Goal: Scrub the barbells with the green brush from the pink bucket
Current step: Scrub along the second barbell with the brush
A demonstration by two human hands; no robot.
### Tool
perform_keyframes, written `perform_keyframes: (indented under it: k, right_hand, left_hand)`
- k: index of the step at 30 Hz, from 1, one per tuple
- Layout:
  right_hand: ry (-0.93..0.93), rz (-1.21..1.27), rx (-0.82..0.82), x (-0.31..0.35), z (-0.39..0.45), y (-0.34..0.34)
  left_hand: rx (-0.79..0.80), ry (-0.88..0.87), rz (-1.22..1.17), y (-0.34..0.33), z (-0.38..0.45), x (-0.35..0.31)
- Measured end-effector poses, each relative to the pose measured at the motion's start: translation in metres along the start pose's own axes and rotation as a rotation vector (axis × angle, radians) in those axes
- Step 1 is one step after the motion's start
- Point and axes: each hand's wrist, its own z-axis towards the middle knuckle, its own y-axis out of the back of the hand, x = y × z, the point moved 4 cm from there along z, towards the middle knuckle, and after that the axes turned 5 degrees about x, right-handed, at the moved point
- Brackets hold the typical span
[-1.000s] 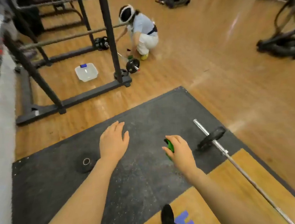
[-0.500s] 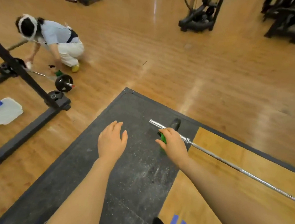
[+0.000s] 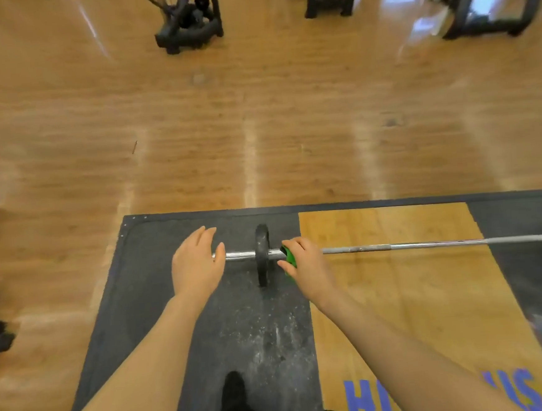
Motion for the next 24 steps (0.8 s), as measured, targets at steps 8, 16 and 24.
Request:
perform_keyframes:
  k: [8, 16, 24]
  right_hand:
    - [-0.200, -0.009, -0.106, 0.013, 0.027, -0.021]
    - [-0.277, -0.010, -0.102, -0.005, 0.062, -0.041]
    - [-0.214, -0.047, -0.023, -0.033, 0.128, -0.077]
  left_hand:
    - [0.151, -0.158, -0.002, -0.014, 0.080, 0.039]
    - [0.224, -0.185, -0.003, -0.047, 0.138, 0.048]
    - [0.203, -0.145, -0.006, -0.084, 0.190, 0.074]
